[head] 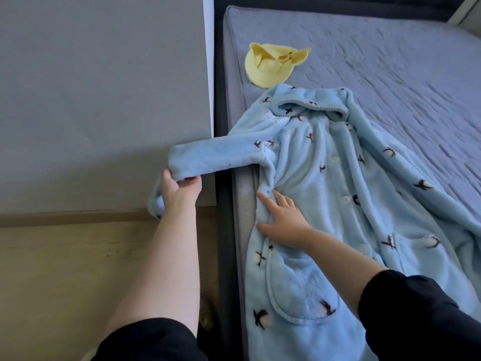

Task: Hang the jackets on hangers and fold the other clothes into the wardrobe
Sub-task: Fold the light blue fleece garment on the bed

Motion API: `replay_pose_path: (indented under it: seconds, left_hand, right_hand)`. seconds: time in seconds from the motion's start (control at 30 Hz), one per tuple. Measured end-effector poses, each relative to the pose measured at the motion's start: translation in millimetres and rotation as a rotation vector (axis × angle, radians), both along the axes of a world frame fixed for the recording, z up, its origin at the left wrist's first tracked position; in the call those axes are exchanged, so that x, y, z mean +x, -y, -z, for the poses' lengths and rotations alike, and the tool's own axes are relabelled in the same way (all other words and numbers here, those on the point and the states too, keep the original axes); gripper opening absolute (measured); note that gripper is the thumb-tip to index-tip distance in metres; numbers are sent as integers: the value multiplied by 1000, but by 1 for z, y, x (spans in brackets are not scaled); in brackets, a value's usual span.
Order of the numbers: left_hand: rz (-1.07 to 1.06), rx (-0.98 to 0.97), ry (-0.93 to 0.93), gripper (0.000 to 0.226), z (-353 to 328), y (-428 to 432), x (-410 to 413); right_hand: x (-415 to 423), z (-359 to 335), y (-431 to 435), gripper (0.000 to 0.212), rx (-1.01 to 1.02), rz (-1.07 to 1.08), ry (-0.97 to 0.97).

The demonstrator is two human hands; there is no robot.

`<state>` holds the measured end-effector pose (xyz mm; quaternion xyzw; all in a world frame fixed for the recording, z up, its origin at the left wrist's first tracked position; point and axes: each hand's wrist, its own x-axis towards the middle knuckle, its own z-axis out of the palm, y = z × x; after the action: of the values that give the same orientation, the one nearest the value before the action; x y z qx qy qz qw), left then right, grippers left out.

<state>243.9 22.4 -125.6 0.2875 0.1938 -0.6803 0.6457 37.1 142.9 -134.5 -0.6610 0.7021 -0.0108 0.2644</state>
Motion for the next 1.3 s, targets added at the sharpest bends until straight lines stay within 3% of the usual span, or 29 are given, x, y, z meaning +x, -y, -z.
replay_pose_path:
  seconds: [0.1,0.17,0.2,0.23,0.3,0.37,0.43,0.5,0.53,0.6,0.67,0.73,0.77,0.8,0.87,0.93,1.0,1.07,1.2,1.23,1.3]
  left_hand:
    - [28,-126,402,31,-38,0,-19]
    - [46,-167,982,33,-61,-10,-39]
    - [-16,-297,1359,34,-70,-17,-50]
    - [-97,-578,1686,34,-75,-23,-62]
    - [-121,-1120,2234,36,-79,-43,-91]
    - [284,-1438,2588,50,-74,-76,-123]
    - [790,-1605,2784,63,-58,-115,-146]
    - [1112,-1554,2732,62,-34,-142,-153]
    - [1126,-1492,2625,59,-22,-152,-151]
    - [976,-1324,2282,47,-10,-164,-148]
    - [803,-1013,2101,32,-10,-169,-149]
    - [766,-602,1971,21,-12,-164,-153]
    - [799,-415,1802,16,-13,-160,-157]
    - [837,-288,1538,13,-16,-157,-161]
    - [884,-191,992,9,-23,-156,-170]
    - [876,-168,723,9,-29,-158,-175]
    - [851,-135,541,10,-37,-158,-176]
    - [852,-124,435,8,-39,-157,-176]
    - [1072,-134,543,14,-33,-172,-185]
    - [1130,-128,588,13,-32,-179,-189]
    - [1146,-112,600,6,-31,-191,-200]
  right_hand:
    - [-11,-17,7,56,49,250,435]
    - [-30,-35,9,31,67,557,857]
    - [-43,-44,7,23,58,705,1048]
    - [-58,-54,3,18,20,814,1187]
    - [-96,-71,-7,20,-95,976,1297]
    - [-134,-88,-26,26,-214,1089,1384]
    - [-164,-98,-49,31,-288,1129,1394]
    - [-189,-98,-75,28,-296,1228,1333]
    - [-198,-97,-88,25,-330,1277,1255]
    - [-214,-93,-105,28,-364,1403,1267]
    - [-222,-88,-114,36,-357,1443,1303]
    - [-225,-86,-110,50,-245,1353,1178]
    - [-224,-84,-107,56,-156,1274,1072]
    - [-221,-83,-106,58,-71,1151,945]
    - [-209,-87,-106,37,45,905,727]
    - [-202,-101,-108,19,114,850,753]
    - [-207,-112,-116,34,122,809,1021]
    - [-214,-118,-124,35,106,874,1181]
    - [-231,-93,-150,21,372,875,739]
    - [-235,-85,-158,20,442,850,705]
    - [-241,-78,-170,33,483,856,846]
